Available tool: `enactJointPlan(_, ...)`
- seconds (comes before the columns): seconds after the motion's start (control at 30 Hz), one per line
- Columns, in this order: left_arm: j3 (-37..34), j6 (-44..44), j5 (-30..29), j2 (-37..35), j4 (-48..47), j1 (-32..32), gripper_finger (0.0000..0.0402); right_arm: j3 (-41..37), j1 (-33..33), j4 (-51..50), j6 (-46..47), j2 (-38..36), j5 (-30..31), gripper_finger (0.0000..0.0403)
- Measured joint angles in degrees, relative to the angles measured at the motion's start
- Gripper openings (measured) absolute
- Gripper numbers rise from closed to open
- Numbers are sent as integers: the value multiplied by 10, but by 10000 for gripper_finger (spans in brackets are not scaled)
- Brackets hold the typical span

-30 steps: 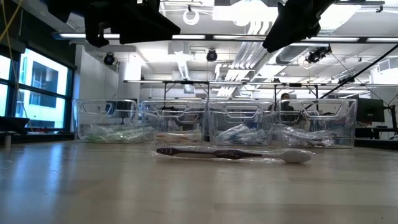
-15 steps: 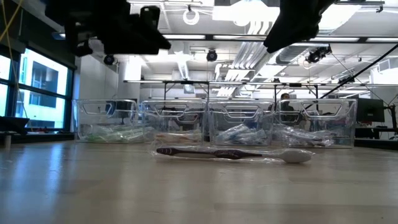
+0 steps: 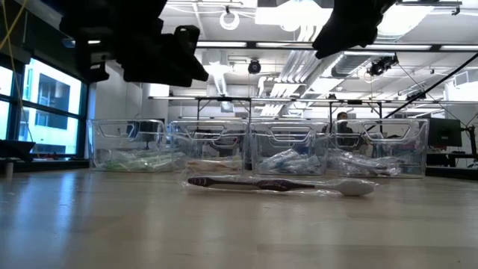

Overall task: Pick & Place Toothbrushes
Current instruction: Put the violet toothbrush into the right transparent bin

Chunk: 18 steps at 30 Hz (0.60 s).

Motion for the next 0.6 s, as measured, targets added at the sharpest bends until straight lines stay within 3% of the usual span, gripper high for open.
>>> enactJointPlan(0.6,82,-4,40,109,-33,-6,148,0,0,8,-11,4,2,183)
